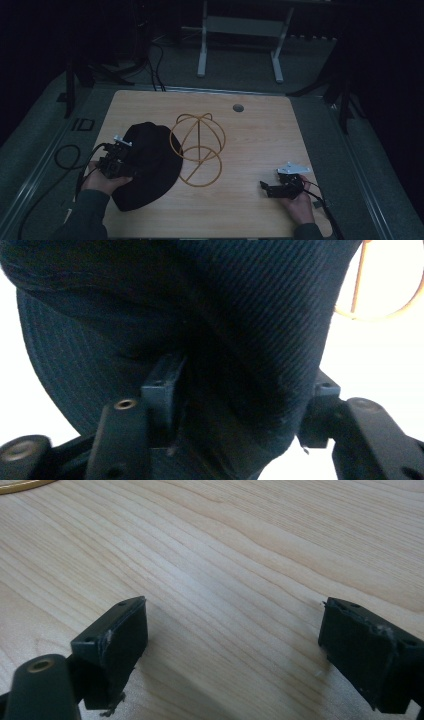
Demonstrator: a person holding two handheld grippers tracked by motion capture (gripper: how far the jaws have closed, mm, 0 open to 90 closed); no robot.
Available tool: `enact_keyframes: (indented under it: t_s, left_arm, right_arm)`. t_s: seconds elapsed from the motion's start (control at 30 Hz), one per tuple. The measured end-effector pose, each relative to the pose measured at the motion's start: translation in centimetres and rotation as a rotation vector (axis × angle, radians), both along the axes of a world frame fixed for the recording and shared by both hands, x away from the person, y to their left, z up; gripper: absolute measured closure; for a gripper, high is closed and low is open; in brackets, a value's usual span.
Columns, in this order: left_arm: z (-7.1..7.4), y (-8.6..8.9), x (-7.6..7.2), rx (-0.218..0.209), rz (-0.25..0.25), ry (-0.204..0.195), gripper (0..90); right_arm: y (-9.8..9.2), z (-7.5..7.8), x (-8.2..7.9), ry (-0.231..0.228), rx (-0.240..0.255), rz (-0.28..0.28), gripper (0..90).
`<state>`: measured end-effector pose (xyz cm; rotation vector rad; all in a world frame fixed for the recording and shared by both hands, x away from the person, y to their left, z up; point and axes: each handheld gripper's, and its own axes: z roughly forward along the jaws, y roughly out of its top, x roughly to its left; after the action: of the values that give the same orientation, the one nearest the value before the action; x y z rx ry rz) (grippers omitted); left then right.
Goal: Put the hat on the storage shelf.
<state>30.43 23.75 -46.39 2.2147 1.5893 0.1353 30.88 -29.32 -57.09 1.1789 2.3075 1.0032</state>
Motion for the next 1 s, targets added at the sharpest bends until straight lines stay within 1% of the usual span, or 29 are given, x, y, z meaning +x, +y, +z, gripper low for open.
enact_keyframes:
  t_s: [0.03,0.07,0.1,0.13,0.17,0.27,0.37,0.4,0.43,0.47,0.53,0.57,0.63,0.7,0.73,0.9,0.93,1.0]
  left_arm:
    - [0.0,0.1,0.1,0.010,-0.007,0.003,53.9]
    - [0.0,0.1,0.1,0.010,-0.007,0.003,57.9]
    - [0.0,0.3,0.2,0.024,-0.017,0.000,62.8]
    - [0.0,0.3,0.3,0.020,-0.020,0.000,65.2]
    - [0.0,0.4,0.4,0.025,-0.029,0.000,68.7]
    - [0.0,0.1,0.7,0.069,-0.061,-0.001,80.8]
    - [0.3,0.0,1.1,0.104,-0.091,-0.002,86.9]
    - [0.3,0.0,1.1,0.104,-0.091,-0.002,87.3]
    - [0.4,-0.1,1.3,0.124,-0.107,-0.006,87.5]
    - [0.5,-0.1,1.4,0.135,-0.120,-0.007,87.7]
    - [0.5,-0.3,1.5,0.152,-0.155,-0.005,87.9]
    - [0.5,-0.3,1.6,0.156,-0.165,-0.002,87.9]
    - [0.6,-0.2,1.7,0.158,-0.182,0.000,88.0]
    - [0.6,-0.2,1.7,0.158,-0.182,0.000,88.0]
    - [0.9,0.1,1.8,0.154,-0.191,0.001,88.0]
    - [1.2,1.0,1.9,0.143,-0.198,0.003,88.1]
    - [1.3,1.3,1.8,0.139,-0.211,0.001,88.1]
    - [1.5,1.7,1.7,0.148,-0.222,-0.003,88.2]
  right_arm:
    - [0.0,0.0,0.0,0.001,0.000,0.000,12.1]
    - [0.0,0.0,0.0,0.001,0.000,0.000,12.1]
    - [0.0,0.0,0.0,0.000,0.000,0.000,12.1]
    - [0.0,0.0,0.0,0.000,0.000,0.000,12.1]
    - [0.0,0.0,0.0,0.000,0.000,0.000,12.1]
    - [0.0,0.0,0.0,0.000,0.000,0.000,12.1]
    - [0.0,0.0,0.0,0.001,0.000,0.000,12.1]
    - [0.0,0.0,0.0,0.001,0.000,0.000,12.1]
    - [0.0,0.0,0.0,0.000,0.000,0.000,12.1]
    - [0.0,0.0,0.0,0.001,0.000,0.000,12.1]
    - [0.0,0.0,0.0,0.000,0.000,0.000,12.1]
    - [0.0,0.0,0.0,0.000,0.000,-0.001,12.1]
    - [0.0,0.0,0.0,0.000,0.000,0.000,12.1]
    - [0.0,0.0,0.0,0.001,0.000,0.000,12.1]
    - [0.0,0.0,0.0,0.000,0.000,0.000,12.1]
    - [0.0,0.0,0.0,0.001,0.000,-0.001,12.1]
    - [0.0,0.0,0.0,0.001,0.000,0.000,12.1]
    - [0.0,0.0,0.0,0.001,0.000,-0.001,12.1]
